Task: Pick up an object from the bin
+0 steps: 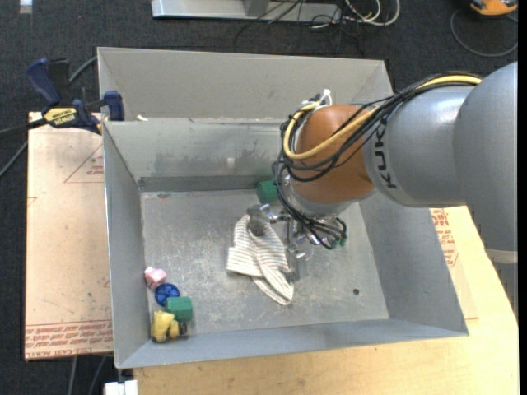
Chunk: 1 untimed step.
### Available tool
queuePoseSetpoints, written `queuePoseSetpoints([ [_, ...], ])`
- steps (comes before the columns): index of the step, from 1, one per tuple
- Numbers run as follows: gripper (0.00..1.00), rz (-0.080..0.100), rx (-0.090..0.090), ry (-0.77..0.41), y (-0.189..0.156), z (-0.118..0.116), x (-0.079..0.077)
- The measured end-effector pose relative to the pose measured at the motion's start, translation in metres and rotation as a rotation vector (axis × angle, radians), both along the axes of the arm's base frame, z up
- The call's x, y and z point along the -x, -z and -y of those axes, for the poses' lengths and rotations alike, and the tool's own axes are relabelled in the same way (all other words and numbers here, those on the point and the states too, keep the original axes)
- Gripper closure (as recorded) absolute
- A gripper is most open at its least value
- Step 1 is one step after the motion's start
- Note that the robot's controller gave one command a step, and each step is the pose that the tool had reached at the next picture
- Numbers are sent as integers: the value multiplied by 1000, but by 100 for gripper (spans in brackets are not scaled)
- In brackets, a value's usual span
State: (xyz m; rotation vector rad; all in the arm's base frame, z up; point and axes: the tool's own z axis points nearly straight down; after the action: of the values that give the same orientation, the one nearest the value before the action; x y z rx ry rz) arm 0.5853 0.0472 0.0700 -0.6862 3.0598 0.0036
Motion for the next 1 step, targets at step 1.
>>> queuePoseSetpoints([
  [1,100,4,0,-373,-2,-13,-11],
])
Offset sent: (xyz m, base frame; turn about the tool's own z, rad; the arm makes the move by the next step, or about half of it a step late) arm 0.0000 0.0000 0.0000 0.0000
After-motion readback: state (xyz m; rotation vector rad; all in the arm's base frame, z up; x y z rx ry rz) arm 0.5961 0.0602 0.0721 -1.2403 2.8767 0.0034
